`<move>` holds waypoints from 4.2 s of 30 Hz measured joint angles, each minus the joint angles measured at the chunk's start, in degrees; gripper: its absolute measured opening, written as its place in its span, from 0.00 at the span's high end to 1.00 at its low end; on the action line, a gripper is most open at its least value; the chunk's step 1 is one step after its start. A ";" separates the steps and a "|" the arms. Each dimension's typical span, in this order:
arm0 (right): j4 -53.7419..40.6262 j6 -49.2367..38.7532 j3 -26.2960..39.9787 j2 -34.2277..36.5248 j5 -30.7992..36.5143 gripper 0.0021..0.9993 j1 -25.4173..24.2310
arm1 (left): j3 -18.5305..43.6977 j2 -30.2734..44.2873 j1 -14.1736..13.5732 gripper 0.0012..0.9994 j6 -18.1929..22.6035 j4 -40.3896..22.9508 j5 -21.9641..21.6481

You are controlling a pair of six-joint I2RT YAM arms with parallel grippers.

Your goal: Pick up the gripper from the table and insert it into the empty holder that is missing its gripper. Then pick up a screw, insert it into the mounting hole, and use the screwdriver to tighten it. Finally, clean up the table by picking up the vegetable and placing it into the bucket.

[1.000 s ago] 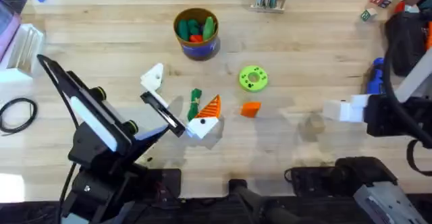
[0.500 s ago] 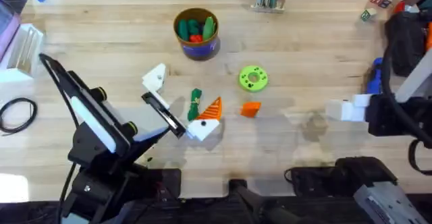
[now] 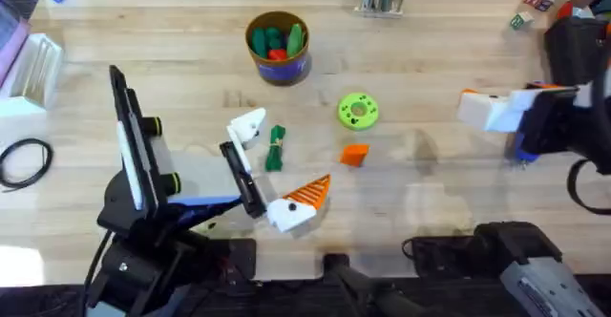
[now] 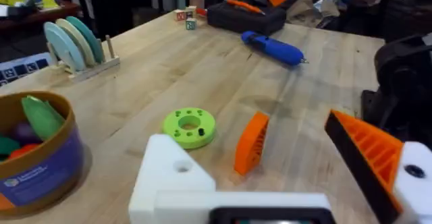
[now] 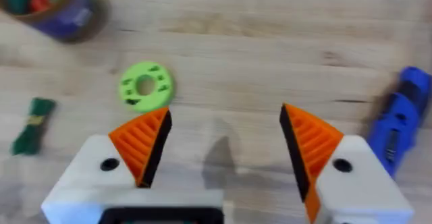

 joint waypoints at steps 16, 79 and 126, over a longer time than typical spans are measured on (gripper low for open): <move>-0.98 -10.39 0.22 13.42 -21.01 0.01 10.87 | 0.00 0.00 -0.01 0.01 -1.61 -0.17 2.04; 13.01 26.61 1.03 22.88 -23.68 0.99 21.97 | 0.00 0.00 -0.01 0.01 -1.63 -0.20 2.49; 81.82 67.80 -25.13 36.67 -55.03 0.99 22.29 | 0.00 0.00 -0.01 0.01 -1.80 -0.20 2.52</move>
